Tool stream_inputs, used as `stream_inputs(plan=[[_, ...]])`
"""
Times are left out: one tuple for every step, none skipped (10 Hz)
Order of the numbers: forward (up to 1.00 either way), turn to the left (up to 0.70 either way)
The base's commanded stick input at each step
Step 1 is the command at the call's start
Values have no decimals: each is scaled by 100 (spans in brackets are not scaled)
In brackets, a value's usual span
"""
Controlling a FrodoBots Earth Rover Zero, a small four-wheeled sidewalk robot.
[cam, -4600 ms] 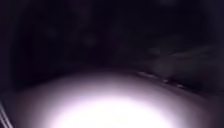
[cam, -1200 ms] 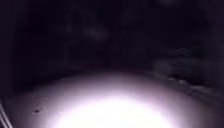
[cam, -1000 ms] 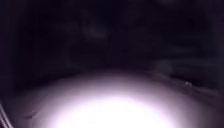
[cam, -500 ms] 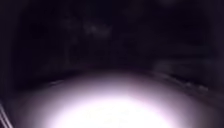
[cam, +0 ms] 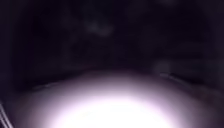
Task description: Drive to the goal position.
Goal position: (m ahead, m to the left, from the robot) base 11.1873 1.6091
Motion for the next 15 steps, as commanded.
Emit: stream_inputs(plan=[[100,-27],[100,-27],[100,-11],[100,0],[100,0],[100,0],[100,0],[100,0],[100,0],[100,0],[100,0],[100,0],[100,0],[100,0],[100,0]])
